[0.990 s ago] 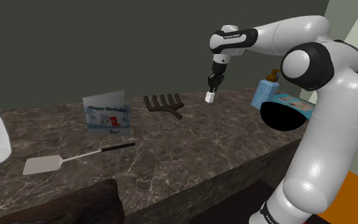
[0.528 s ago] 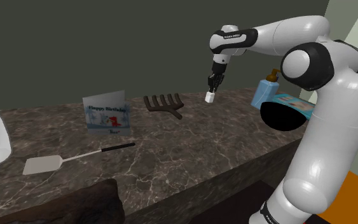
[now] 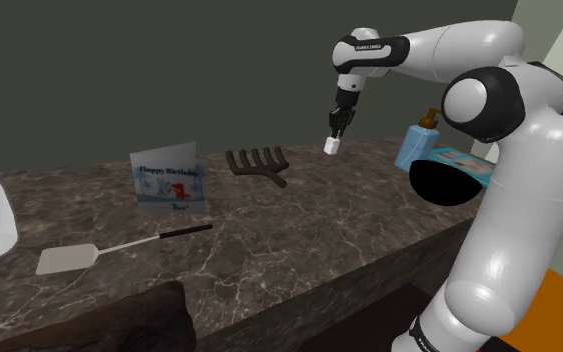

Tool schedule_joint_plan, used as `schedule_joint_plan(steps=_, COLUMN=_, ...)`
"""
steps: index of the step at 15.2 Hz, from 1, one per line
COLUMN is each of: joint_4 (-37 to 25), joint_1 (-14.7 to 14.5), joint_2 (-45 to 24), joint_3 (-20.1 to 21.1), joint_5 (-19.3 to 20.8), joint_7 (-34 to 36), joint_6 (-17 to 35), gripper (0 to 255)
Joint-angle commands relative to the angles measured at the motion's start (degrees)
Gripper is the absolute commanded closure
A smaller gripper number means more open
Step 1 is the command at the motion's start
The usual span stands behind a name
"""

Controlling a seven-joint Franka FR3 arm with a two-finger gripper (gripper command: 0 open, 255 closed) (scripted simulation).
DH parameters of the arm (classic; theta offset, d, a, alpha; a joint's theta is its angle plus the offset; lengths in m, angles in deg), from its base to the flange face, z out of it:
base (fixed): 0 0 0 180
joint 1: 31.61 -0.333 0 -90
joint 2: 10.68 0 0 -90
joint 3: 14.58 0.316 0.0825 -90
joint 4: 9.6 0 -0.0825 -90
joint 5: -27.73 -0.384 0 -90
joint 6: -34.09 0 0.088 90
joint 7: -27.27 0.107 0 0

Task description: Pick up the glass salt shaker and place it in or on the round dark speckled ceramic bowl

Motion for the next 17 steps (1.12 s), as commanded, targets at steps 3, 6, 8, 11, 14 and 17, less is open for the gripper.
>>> schedule_joint_plan(steps=3, joint_4=-3.96, joint_1=0.21, joint_2=-0.55, joint_3=-0.07, joint_5=-0.19, joint_7=-0.03, joint_6=-3.47, gripper=255)
schedule_joint_plan(steps=6, joint_4=-6.94, joint_1=0.42, joint_2=-1.05, joint_3=-0.14, joint_5=-0.38, joint_7=-0.11, joint_6=-5.98, gripper=255)
schedule_joint_plan(steps=8, joint_4=-9.06, joint_1=0.59, joint_2=-1.49, joint_3=-0.19, joint_5=-0.55, joint_7=-0.18, joint_6=-7.69, gripper=255)
schedule_joint_plan(steps=11, joint_4=-12.47, joint_1=0.92, joint_2=-2.29, joint_3=-0.27, joint_5=-0.88, joint_7=-0.32, joint_6=-10.36, gripper=255)
schedule_joint_plan(steps=14, joint_4=-16.21, joint_1=1.33, joint_2=-3.32, joint_3=-0.37, joint_5=-1.31, joint_7=-0.48, joint_6=-13.15, gripper=255)
schedule_joint_plan(steps=17, joint_4=-20.37, joint_1=1.88, joint_2=-4.61, joint_3=-0.47, joint_5=-1.85, joint_7=-0.68, joint_6=-16.1, gripper=255)
